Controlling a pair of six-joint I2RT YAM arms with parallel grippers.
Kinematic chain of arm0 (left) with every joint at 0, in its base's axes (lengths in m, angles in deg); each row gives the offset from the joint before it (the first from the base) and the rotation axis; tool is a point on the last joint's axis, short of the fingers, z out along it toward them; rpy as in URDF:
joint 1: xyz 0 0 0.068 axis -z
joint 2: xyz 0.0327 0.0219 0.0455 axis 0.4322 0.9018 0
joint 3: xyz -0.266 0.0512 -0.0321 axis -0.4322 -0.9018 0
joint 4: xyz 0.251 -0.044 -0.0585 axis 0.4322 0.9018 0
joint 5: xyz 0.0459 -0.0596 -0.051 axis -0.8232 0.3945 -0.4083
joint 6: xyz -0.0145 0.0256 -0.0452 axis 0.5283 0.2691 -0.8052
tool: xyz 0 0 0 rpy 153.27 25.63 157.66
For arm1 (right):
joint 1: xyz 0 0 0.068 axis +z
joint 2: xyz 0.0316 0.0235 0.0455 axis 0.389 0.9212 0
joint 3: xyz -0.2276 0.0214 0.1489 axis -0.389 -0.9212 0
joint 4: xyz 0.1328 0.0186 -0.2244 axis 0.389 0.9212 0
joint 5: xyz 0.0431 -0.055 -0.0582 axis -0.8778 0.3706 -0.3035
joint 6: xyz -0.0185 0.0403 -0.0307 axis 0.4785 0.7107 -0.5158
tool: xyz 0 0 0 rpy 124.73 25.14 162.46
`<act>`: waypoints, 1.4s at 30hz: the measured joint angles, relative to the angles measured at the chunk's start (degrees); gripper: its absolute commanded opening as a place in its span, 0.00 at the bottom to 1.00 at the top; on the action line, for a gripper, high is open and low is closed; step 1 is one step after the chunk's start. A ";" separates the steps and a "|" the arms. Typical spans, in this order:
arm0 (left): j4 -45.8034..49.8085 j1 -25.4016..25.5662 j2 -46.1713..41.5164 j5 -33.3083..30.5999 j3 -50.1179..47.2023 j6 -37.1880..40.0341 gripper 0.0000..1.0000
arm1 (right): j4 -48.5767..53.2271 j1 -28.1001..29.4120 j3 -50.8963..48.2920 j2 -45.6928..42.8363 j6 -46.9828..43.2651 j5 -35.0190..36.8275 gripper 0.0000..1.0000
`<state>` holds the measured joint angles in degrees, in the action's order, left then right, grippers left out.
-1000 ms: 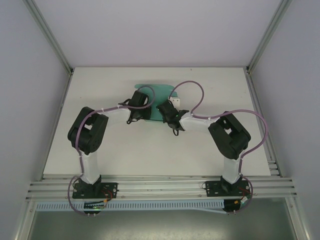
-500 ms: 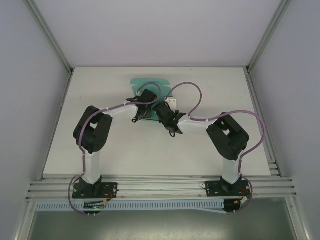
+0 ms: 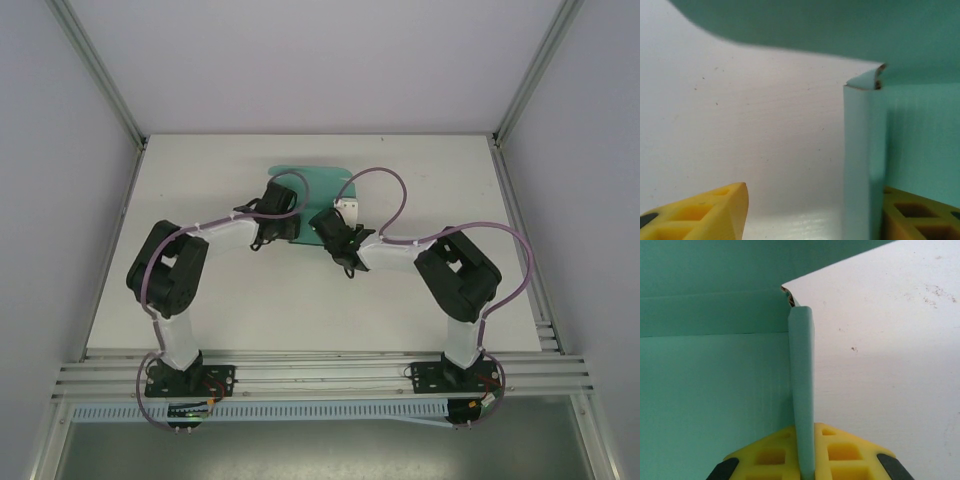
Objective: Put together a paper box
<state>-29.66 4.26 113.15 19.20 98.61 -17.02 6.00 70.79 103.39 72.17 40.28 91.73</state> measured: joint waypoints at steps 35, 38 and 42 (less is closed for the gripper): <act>1.84 2.01 8.70 -1.46 9.44 -0.52 0.00 | 1.09 0.20 0.39 -0.15 0.55 1.01 0.00; 3.85 3.23 9.27 -5.64 10.60 -1.49 0.00 | 1.25 0.22 0.63 -0.09 0.96 0.83 0.00; 6.36 4.17 9.38 -9.60 11.21 -2.47 0.00 | 1.31 0.22 0.90 0.22 1.88 -0.09 0.00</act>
<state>-23.30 8.44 122.53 9.60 109.82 -19.49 7.31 71.01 104.28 72.39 42.16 91.64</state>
